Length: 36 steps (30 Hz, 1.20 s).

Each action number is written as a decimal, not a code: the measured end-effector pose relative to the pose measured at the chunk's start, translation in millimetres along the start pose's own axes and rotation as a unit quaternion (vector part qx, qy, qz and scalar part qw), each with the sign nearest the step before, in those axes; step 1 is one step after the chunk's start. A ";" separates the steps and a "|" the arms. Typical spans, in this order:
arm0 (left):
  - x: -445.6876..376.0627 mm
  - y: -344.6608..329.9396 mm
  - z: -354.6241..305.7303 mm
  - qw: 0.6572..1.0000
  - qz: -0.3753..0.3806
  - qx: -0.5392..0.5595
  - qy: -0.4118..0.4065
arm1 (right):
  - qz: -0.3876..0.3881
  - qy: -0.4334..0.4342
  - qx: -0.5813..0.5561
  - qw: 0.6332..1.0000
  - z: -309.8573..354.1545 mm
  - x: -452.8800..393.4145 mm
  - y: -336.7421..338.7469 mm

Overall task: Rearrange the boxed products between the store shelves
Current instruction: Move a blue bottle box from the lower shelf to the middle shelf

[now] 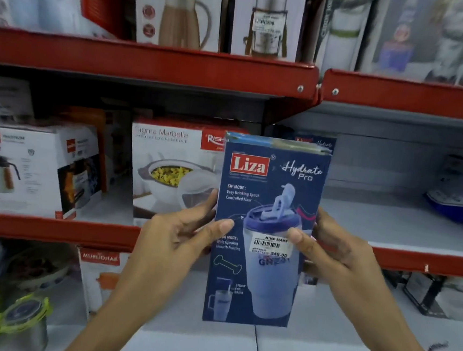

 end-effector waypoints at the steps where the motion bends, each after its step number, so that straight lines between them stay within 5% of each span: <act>1: 0.3 -2.1 -0.5 1.000 0.001 0.000 0.000 | -0.002 -0.004 0.000 1.000 0.1 0.5 0.8; 24: -149.0 -111.5 36.2 0.998 0.010 -0.043 -0.045 | -0.102 -0.037 0.032 0.994 -5.7 -114.6 145.5; 36: -163.4 -135.8 107.7 0.999 -0.020 -0.037 -0.029 | -0.176 -0.019 0.016 0.984 -85.3 -152.8 160.1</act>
Point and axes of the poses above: each hand's wrist, its own x-axis away from the middle knuckle, its own y-axis out of the back of the hand, z = x × y, the point moved 10 cm from there along -x, towards the middle knuckle, and after that the axes turned 13 degrees about -y, right-handed, at the moved point
